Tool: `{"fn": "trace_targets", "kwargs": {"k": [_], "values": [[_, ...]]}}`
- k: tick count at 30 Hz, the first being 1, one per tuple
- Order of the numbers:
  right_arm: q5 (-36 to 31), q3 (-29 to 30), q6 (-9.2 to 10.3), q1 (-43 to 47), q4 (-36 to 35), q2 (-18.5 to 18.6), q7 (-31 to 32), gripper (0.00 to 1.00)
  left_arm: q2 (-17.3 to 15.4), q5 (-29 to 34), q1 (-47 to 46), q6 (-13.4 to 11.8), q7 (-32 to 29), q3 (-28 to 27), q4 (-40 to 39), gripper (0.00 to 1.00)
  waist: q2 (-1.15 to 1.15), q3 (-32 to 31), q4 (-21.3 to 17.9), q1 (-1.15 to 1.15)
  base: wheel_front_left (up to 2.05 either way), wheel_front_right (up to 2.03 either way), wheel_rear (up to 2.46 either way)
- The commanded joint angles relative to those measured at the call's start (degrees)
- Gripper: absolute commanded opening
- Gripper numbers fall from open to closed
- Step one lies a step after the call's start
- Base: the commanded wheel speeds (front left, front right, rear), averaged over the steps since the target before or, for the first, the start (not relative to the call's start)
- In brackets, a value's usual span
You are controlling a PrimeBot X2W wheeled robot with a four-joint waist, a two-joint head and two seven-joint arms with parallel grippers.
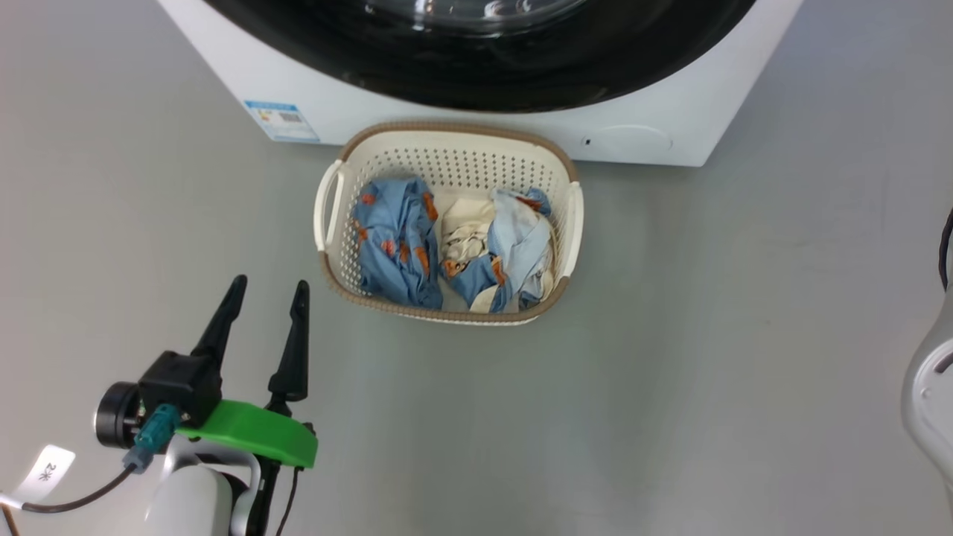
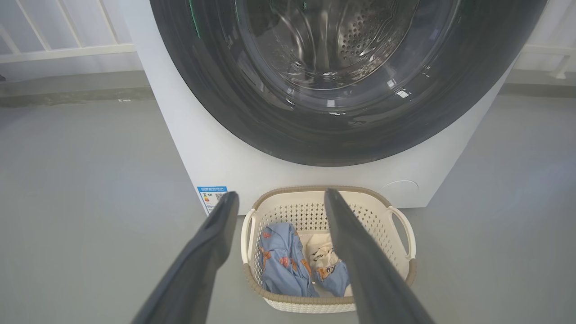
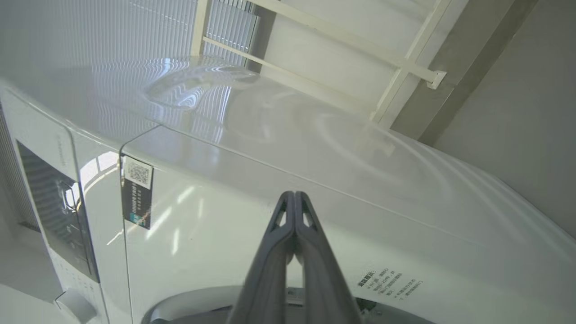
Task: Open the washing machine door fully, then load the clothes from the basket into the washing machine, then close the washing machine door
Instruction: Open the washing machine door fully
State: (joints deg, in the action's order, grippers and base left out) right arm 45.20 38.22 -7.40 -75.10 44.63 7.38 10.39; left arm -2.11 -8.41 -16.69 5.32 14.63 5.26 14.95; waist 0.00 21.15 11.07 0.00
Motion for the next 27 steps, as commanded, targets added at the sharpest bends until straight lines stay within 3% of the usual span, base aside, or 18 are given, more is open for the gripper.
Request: {"fn": "trace_targets", "kwargs": {"k": [1,11,27], "values": [[-1.09,-0.26,-0.09,-3.32,-0.33,-0.68,2.36,0.0,-0.83,-0.53,-1.26,0.0,0.37,-1.38,-1.25,1.0,0.0,1.56,1.38,0.0,0.0,0.0,0.0],[-5.04,1.21,-0.09,-7.46,2.39,-1.87,15.48,0.0,-0.78,-2.69,-2.36,-1.22,0.37,0.8,-1.33,1.0,0.0,3.39,2.57,0.0,0.0,0.0,0.0],[-16.43,7.16,-0.09,-11.96,-0.05,-3.81,24.29,0.0,-0.77,-4.82,-4.08,-2.37,0.37,3.08,-2.05,1.0,0.0,6.52,4.5,0.0,0.0,0.0,0.0]]}}
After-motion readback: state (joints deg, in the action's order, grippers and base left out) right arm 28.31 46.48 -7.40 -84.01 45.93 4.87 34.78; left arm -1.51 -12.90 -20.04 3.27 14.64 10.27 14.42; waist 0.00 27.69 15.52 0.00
